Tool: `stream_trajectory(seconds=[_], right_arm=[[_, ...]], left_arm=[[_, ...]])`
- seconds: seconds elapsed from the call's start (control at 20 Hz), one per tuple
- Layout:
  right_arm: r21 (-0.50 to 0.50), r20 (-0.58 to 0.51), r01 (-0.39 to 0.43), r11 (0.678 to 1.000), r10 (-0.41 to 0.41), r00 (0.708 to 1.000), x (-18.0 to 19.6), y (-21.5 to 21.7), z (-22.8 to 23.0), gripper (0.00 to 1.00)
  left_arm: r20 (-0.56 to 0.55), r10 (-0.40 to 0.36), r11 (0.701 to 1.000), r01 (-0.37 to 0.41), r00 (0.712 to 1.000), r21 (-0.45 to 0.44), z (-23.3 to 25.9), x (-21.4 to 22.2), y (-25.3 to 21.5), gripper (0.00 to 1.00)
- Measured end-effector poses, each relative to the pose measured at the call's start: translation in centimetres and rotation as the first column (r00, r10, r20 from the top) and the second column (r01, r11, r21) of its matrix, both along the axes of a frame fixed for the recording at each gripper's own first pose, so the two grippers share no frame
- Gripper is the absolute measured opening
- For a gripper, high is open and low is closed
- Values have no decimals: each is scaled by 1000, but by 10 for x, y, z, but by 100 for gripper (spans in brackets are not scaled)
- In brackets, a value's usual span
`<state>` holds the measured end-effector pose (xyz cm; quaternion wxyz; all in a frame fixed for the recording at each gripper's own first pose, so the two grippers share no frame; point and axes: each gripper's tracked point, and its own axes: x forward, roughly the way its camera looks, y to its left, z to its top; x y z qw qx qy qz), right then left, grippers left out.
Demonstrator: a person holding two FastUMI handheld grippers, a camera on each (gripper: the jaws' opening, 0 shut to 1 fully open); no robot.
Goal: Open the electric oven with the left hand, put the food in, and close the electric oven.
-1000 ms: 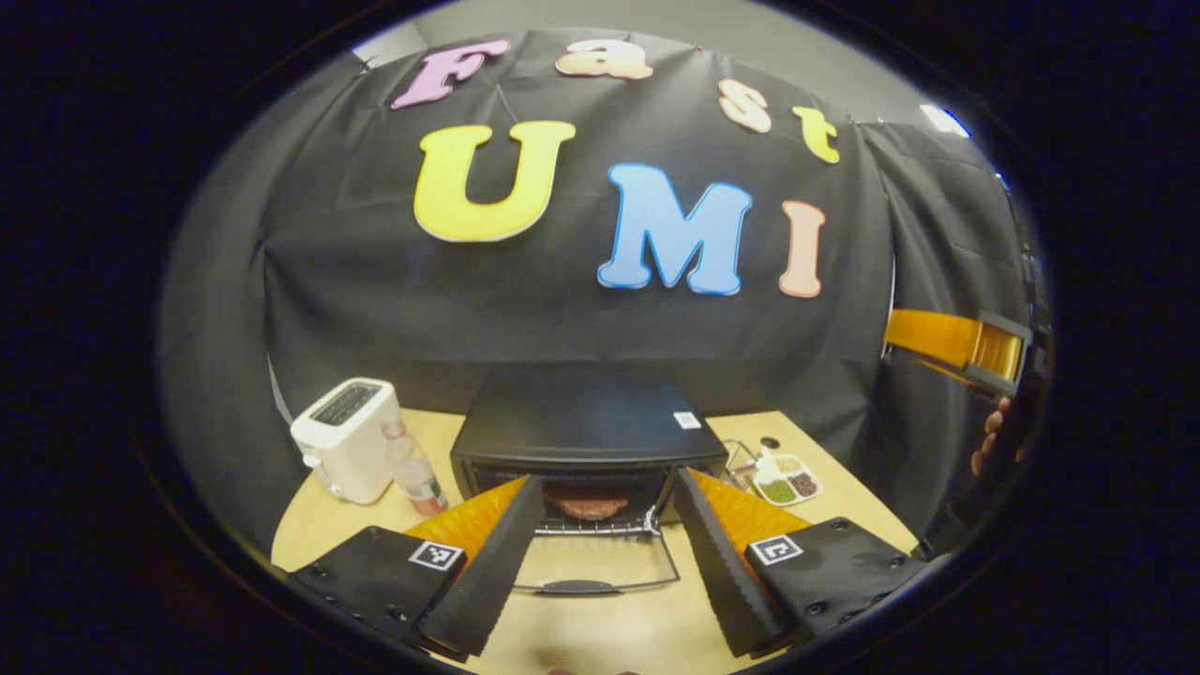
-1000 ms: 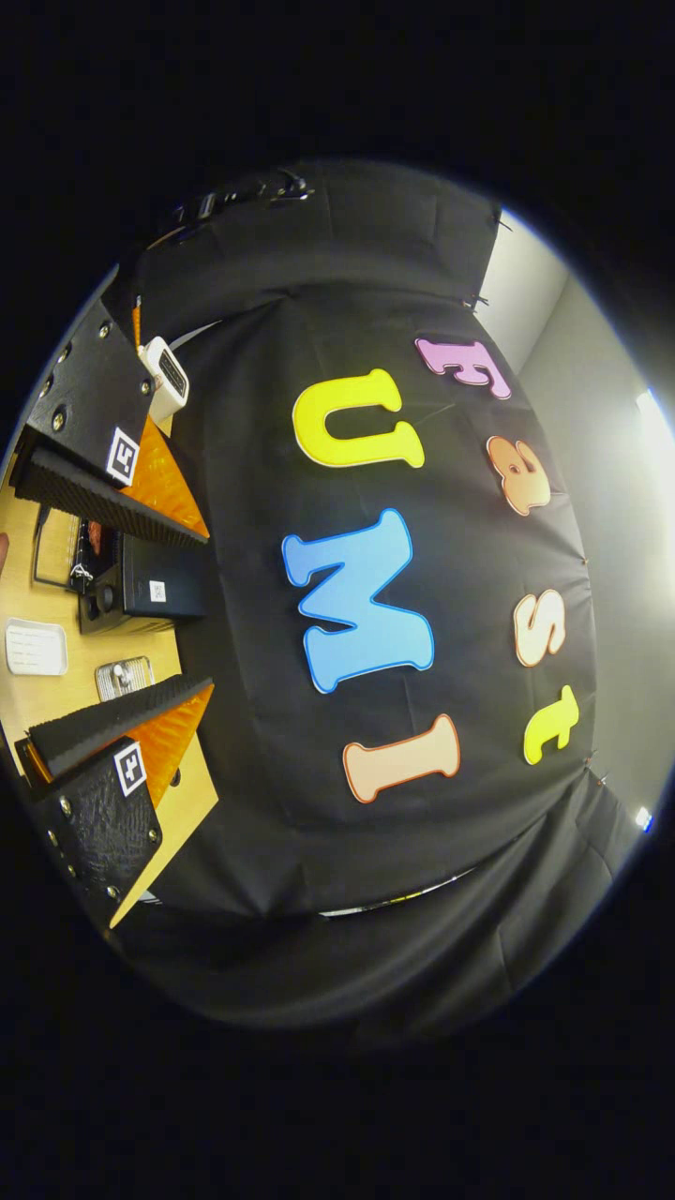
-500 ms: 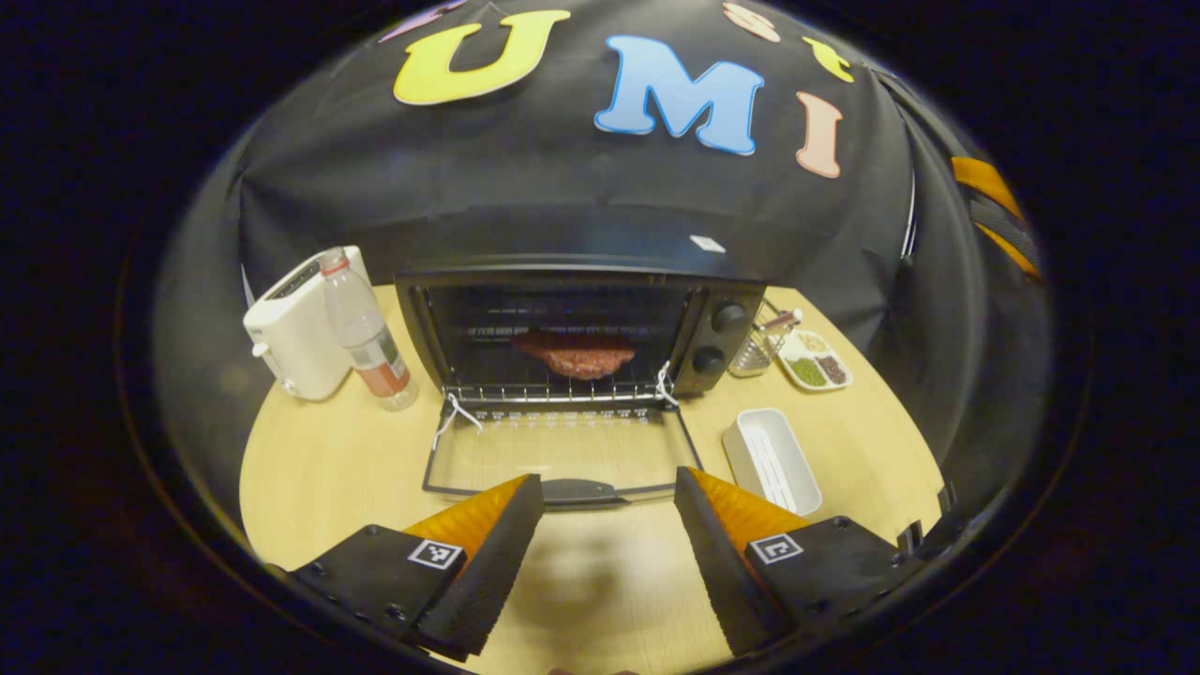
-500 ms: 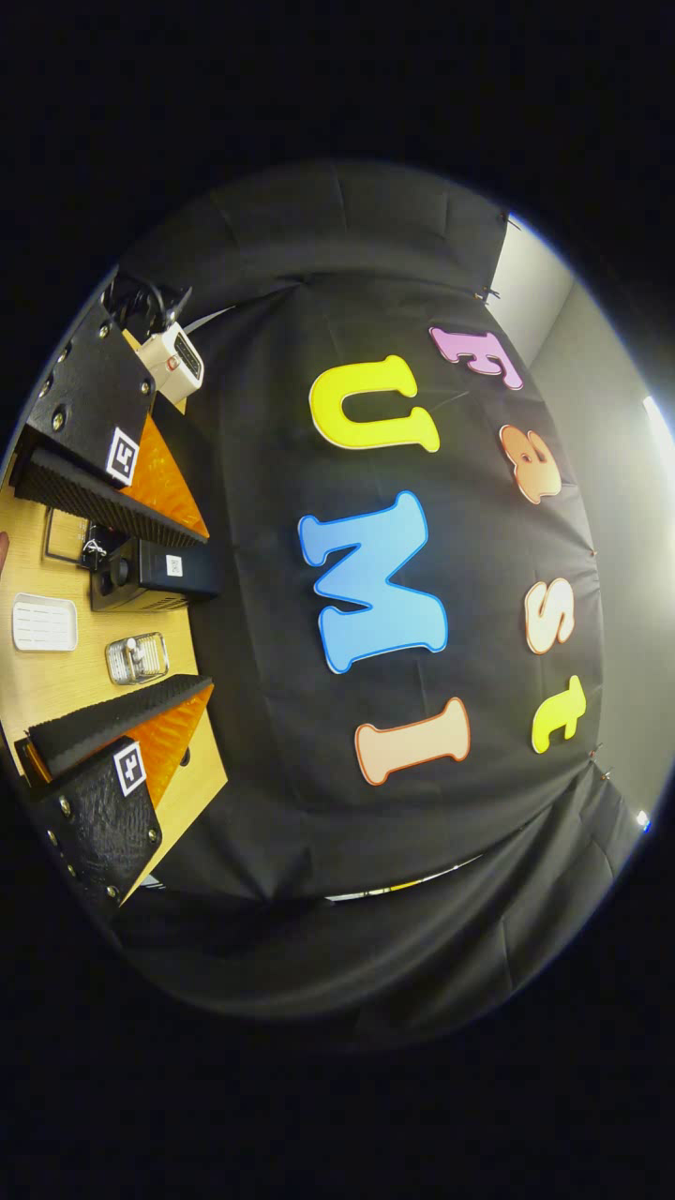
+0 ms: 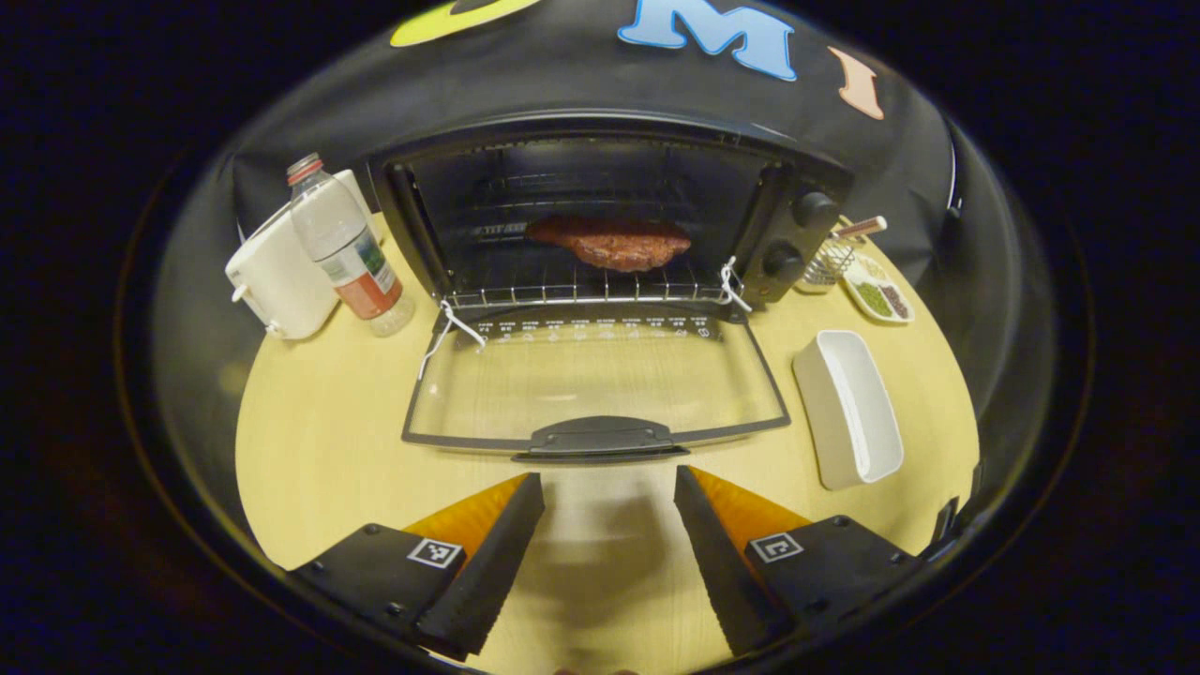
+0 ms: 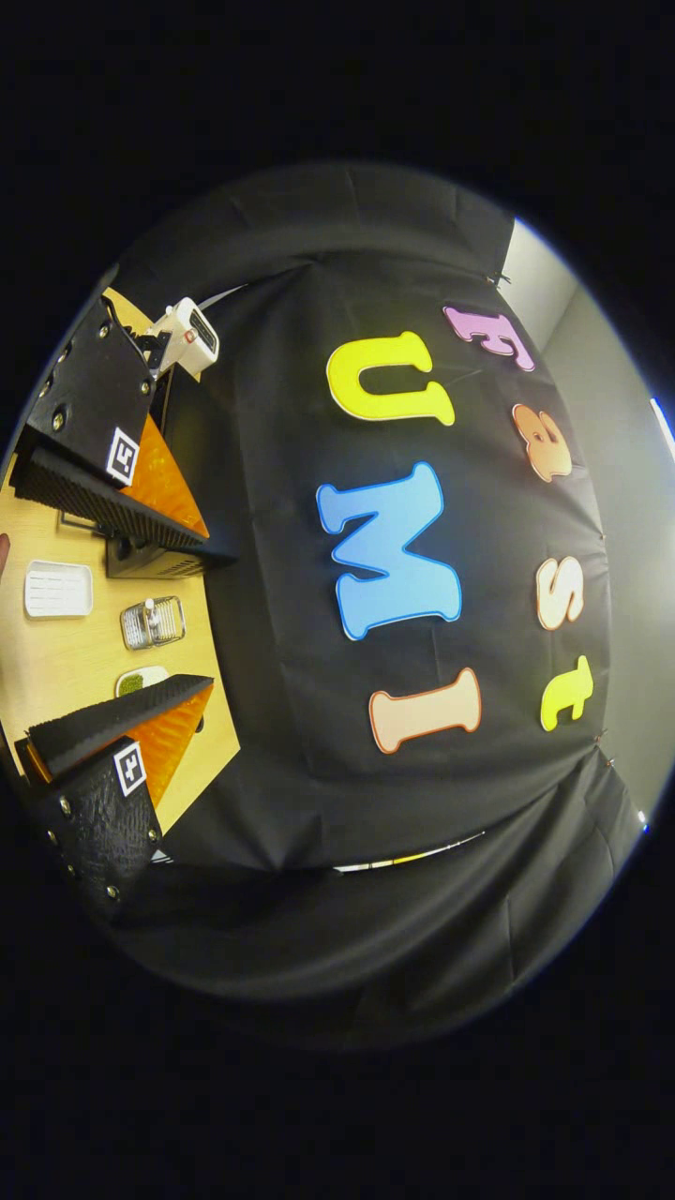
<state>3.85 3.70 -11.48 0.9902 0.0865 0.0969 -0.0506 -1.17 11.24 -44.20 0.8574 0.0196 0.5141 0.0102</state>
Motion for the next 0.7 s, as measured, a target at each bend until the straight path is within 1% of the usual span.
stream_trajectory(seconds=[0.05, 0.1, 0.15, 0.35, 0.4, 0.45, 0.5, 0.55, 0.6, 0.65, 0.7], right_arm=[[0, -5, 7, 1000, -7, 1000, -1, -2, -1, 84], [0, -12, 13, 1000, -13, 1000, -1, -5, -4, 84], [0, -15, 20, 1000, -20, 1000, -2, -7, -4, 84], [-3, -19, 32, 999, -32, 999, -7, -9, -5, 84], [-5, -20, 34, 999, -34, 999, -6, -9, -5, 84], [-8, -23, 37, 999, -37, 999, -8, -10, -6, 84], [-10, -26, 38, 999, -38, 999, -8, -10, -7, 84], [-12, -30, 40, 999, -40, 999, -9, -11, -7, 84], [-12, -33, 41, 999, -42, 999, -10, -11, -8, 84], [-11, -36, 42, 999, -42, 998, -10, -11, -9, 84], [-11, -40, 41, 999, -42, 998, -10, -10, -10, 84]], left_arm=[[-8, -1, 1000, 1, 1000, 5, -4, 2, 2, 92], [-18, 1, 1000, -1, 1000, 6, -8, 2, 3, 100], [-29, 6, 1000, -6, 1000, 1, -11, 3, 3, 96], [-72, 24, 1000, -24, 997, -8, -24, 3, 6, 96], [-75, 22, 1000, -23, 997, -6, -26, 5, 7, 100], [-74, 19, 1000, -19, 997, -2, -27, 7, 9, 99], [-86, 20, 1000, -21, 996, -8, -30, 7, 8, 96], [-92, 23, 1000, -24, 995, -11, -32, 7, 7, 95], [-97, 19, 1000, -20, 995, -8, -33, 7, 8, 95], [-101, 14, 1000, -15, 995, -5, -35, 7, 8, 99], [-106, 12, 1000, -12, 994, -3, -36, 8, 8, 95]])
